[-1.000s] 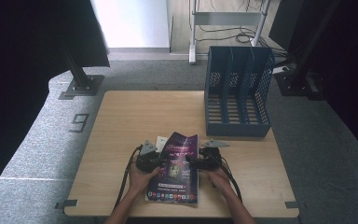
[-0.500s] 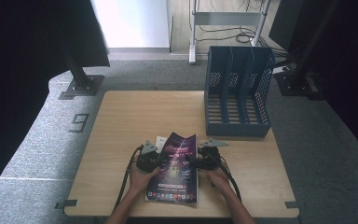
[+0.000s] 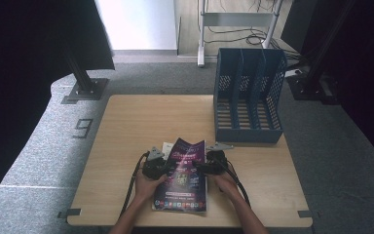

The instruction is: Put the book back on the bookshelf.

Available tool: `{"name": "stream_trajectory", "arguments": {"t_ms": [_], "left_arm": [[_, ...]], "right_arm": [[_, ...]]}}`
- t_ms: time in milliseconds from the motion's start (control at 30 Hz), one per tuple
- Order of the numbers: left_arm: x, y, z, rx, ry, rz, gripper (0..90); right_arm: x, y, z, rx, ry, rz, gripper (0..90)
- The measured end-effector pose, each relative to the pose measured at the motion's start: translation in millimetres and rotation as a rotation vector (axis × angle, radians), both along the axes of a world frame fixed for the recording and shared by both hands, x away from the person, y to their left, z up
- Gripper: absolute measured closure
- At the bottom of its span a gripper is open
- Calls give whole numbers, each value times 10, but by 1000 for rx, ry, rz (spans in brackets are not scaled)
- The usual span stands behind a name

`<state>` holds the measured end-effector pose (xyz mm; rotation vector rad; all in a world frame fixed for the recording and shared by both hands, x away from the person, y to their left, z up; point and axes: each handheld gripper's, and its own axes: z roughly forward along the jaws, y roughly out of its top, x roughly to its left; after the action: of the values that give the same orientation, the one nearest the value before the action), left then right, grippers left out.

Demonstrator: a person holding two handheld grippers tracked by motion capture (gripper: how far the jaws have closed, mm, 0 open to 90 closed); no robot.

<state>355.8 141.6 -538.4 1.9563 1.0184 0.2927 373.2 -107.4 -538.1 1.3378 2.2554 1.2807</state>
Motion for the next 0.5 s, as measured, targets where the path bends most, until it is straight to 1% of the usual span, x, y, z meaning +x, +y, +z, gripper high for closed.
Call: {"name": "stream_trajectory", "arguments": {"t_ms": [100,133,367,433,500], "left_arm": [[6,12,5,-1,2,-2,847],[12,17,2,-3,6,-3,845],[17,20,-3,-7,10,-4,844],[17,21,-2,-8,10,-4,845],[18,23,-1,-8,11,-5,844]], "right_arm": [[22,3,0,-2,-4,8,347],[40,-2,-14,3,3,11,352],[87,-17,-47,14,6,2,369],[118,-5,-39,6,16,-1,370],[147,12,-19,0,13,-1,370]]}}
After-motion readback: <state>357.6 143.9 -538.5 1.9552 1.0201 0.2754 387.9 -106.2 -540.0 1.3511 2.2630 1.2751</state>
